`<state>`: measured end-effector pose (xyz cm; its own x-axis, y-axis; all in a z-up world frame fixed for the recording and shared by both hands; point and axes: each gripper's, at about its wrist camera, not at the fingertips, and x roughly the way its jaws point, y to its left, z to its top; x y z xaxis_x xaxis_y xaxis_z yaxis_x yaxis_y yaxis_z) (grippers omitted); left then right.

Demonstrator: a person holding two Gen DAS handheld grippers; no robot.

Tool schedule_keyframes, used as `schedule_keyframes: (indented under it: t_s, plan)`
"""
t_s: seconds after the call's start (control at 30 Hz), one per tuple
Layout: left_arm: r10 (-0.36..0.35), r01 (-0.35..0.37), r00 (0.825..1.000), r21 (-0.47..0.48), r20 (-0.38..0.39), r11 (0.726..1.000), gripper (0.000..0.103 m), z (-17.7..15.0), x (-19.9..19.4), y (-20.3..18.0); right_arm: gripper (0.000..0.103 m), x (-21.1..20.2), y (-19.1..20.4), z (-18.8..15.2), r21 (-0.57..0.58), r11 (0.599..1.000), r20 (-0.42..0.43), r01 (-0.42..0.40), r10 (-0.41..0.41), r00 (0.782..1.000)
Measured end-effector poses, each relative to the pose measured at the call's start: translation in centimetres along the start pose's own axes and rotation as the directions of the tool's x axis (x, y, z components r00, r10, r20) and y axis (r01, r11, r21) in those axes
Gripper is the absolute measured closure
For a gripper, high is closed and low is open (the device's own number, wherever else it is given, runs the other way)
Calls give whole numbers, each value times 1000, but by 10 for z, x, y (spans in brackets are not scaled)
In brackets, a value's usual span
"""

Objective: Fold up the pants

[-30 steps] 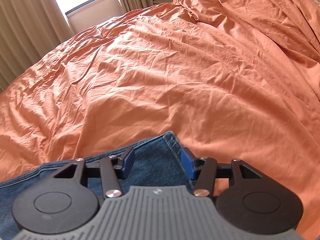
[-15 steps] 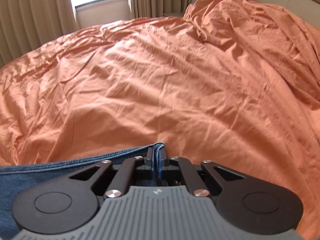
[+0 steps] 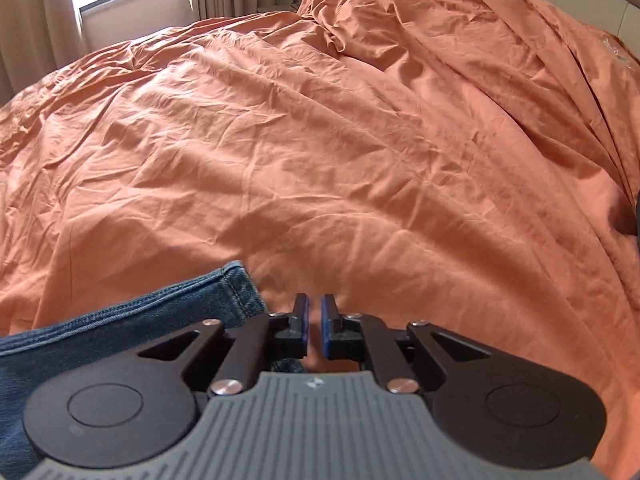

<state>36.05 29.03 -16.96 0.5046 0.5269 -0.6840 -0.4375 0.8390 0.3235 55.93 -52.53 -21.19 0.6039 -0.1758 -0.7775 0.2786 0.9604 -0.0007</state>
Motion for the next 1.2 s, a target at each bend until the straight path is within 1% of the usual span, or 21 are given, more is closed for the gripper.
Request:
schedule_keyframes:
  t_s: [0.03,0.07,0.13,0.17,0.23,0.3,0.33,0.4,0.47,0.57,0.63,0.73,0.87,0.97,1.0,1.03,1.1,1.17,1.2]
  plan:
    - [-15,15,1000,-8,5,1000,40,1,-4,5,92,-8,-2,-1,-3,1000,-3,-8,8,1000]
    - [-35,35,999,-21,4,999,40,2,-8,11,84,-16,-5,-3,-2,1000,-7,-23,23,1000]
    - [-84,84,996,-34,13,996,40,4,-23,21,83,-35,-8,-8,-13,998,-14,-61,60,998]
    - [-103,103,994,-13,22,995,40,4,-34,24,83,-45,-9,-11,-27,997,-17,-68,67,998]
    - [-136,133,990,62,40,989,40,1,-55,26,83,-65,-11,-19,-63,995,-30,-82,80,996]
    - [-183,173,982,153,49,973,40,-5,-82,27,83,-85,-13,-25,-96,992,-36,-87,83,996]
    - [-196,183,979,178,54,967,40,-9,-93,29,83,-97,-16,-29,-108,990,-43,-92,88,995]
    - [-246,227,968,233,56,946,40,-18,-120,33,83,-118,-19,-36,-130,986,-60,-107,100,993]
    - [-295,269,954,291,48,918,40,-30,-144,38,81,-144,-23,-44,-167,980,-69,-111,101,993]
    - [-330,297,944,400,14,867,40,-52,-175,42,77,-178,-31,-59,-199,973,-75,-117,104,992]
    - [-341,304,940,458,-2,835,40,-69,-192,42,77,-199,-36,-73,-219,967,-86,-130,113,990]
    - [-351,310,936,549,-32,776,40,-93,-210,39,77,-226,-39,-97,-285,948,-105,-143,117,988]
    - [-376,326,924,662,-71,675,40,-127,-229,30,77,-253,-41,-135,-359,918,-145,-166,121,982]
    - [-396,357,908,741,-133,569,40,-153,-237,24,77,-269,-40,-162,-412,895,-168,-171,109,980]
    - [-394,363,905,769,-158,525,40,-161,-239,21,77,-274,-40,-171,-431,886,-172,-171,105,979]
    - [-389,365,904,795,-178,485,40,-168,-240,17,77,-278,-40,-178,-446,879,-174,-169,99,980]
    - [-364,351,909,846,-204,402,40,-185,-239,9,77,-284,-40,-189,-463,871,-181,-168,92,979]
    - [-351,355,907,869,-233,343,40,-197,-237,3,77,-290,-39,-200,-475,864,-182,-165,87,979]
    - [-346,361,905,876,-247,319,40,-203,-237,2,76,-293,-39,-205,-482,861,-182,-162,83,980]
